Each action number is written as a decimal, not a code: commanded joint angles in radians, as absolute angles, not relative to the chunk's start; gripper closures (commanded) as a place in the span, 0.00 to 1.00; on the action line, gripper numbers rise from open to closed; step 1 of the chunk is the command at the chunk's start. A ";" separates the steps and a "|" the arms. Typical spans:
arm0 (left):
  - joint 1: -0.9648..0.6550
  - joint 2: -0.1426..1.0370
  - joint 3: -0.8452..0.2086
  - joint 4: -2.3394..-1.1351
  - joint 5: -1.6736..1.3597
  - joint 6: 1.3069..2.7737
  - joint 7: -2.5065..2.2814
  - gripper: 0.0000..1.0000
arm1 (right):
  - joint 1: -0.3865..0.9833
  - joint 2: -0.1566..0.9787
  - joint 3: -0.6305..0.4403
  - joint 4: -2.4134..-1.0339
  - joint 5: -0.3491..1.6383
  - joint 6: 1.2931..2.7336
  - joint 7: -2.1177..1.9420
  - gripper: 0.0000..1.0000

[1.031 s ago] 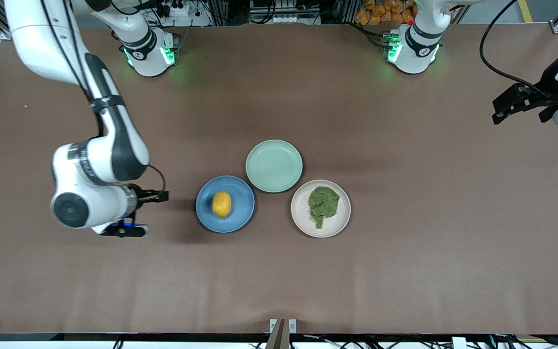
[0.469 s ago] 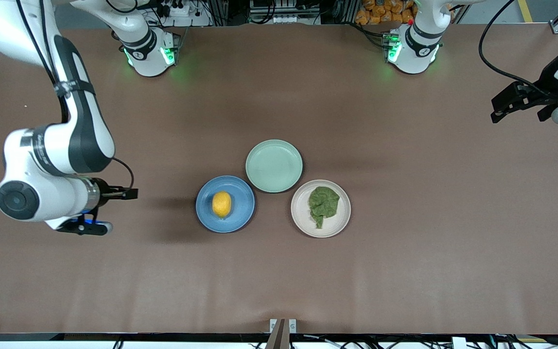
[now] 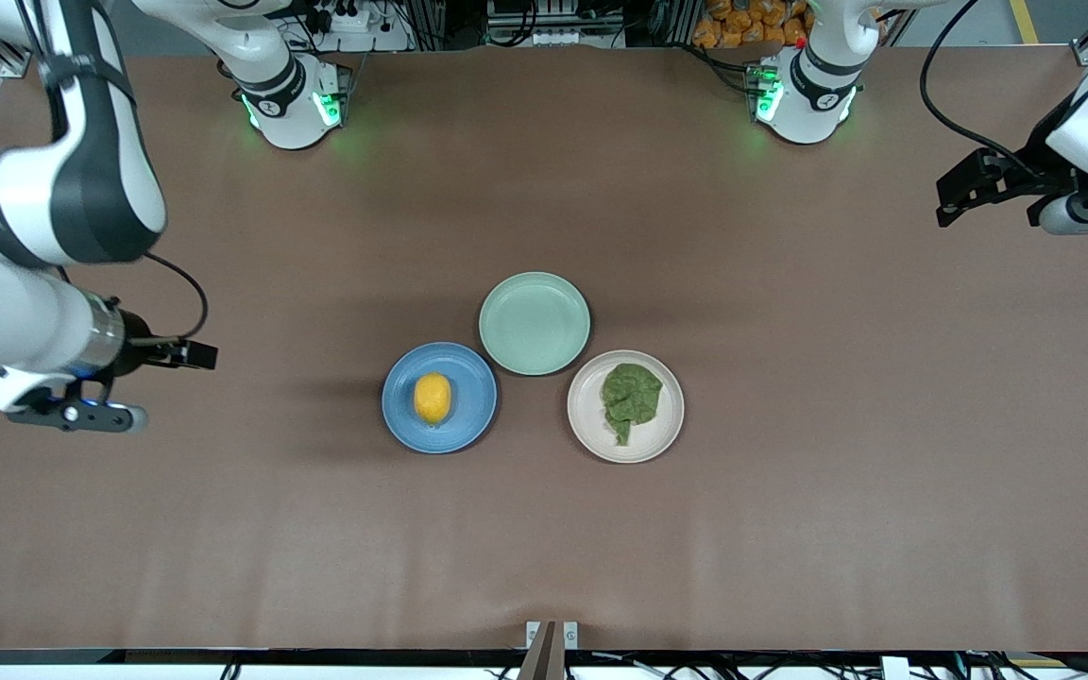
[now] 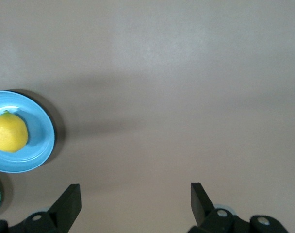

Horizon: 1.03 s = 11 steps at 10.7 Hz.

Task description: Place lemon and lettuce in plates

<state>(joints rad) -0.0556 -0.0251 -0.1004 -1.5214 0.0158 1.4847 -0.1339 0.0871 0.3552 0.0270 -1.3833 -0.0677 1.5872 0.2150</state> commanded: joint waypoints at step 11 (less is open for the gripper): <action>-0.051 -0.012 -0.097 -1.479 -0.002 1.463 -0.101 0.00 | 0.003 0.273 -0.061 -1.330 -0.008 1.535 -0.043 0.00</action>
<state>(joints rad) -0.0541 -0.0242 -0.1010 -1.5057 0.0158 1.4838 -0.1322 -0.0361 0.3086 -0.0285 -1.3178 -0.0198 1.5381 -0.0385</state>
